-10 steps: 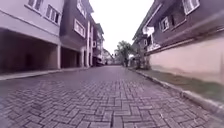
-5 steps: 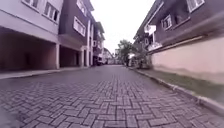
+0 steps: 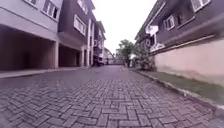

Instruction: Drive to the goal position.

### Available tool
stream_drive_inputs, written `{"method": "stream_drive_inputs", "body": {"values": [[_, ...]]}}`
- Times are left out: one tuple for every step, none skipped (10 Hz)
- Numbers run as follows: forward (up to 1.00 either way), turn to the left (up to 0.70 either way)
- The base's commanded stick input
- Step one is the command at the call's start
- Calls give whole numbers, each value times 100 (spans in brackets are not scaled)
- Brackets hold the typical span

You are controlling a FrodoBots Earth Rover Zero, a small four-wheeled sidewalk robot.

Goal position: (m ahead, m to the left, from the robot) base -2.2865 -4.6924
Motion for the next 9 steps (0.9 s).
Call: {"method": "stream_drive_inputs", "body": {"values": [[69, -23], [69, 3], [69, 3], [69, 3], [69, 3], [69, 3], [69, 3], [69, 3], [69, 3]]}}
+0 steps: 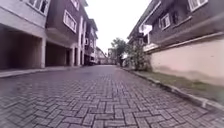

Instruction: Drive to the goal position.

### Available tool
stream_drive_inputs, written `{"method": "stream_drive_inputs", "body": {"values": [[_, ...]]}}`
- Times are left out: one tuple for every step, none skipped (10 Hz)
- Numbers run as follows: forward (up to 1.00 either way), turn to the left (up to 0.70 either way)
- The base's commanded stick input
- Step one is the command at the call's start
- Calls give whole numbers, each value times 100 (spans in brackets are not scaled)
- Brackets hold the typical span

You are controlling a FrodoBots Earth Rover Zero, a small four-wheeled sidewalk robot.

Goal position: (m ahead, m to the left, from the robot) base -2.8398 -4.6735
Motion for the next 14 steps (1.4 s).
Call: {"method": "stream_drive_inputs", "body": {"values": [[69, 3], [69, 3], [69, 3], [69, 3], [69, 3], [69, 3], [69, 3], [69, 3], [69, 3], [69, 3], [69, 3], [69, 3], [69, 3], [69, 3]]}}
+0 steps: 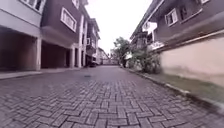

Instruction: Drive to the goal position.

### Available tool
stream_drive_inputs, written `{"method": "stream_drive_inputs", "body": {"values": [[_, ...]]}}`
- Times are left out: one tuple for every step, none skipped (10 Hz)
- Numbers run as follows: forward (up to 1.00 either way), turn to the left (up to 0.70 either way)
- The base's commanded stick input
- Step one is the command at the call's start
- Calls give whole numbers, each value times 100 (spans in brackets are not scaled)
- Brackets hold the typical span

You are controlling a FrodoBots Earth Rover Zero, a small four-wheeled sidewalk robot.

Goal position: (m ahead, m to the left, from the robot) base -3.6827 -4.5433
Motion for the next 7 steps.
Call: {"method": "stream_drive_inputs", "body": {"values": [[69, 3], [69, 3], [69, 3], [69, 3], [69, 3], [69, 3], [69, 3]]}}
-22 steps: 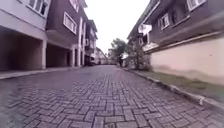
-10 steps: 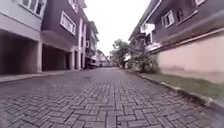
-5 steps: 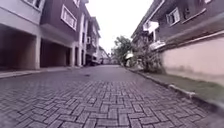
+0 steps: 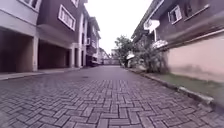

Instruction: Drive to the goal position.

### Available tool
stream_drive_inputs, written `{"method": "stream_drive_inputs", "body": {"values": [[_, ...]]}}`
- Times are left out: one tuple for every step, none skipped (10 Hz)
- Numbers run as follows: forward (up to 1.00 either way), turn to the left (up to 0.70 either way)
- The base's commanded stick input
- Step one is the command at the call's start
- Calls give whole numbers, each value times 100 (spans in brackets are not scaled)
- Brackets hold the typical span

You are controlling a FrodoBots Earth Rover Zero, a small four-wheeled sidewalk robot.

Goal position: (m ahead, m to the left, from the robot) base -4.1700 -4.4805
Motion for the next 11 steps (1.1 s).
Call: {"method": "stream_drive_inputs", "body": {"values": [[69, 3], [69, 3], [69, 3], [69, 3], [69, 3], [69, 3], [69, 3], [69, 3], [69, 3], [69, 3], [69, 3]]}}
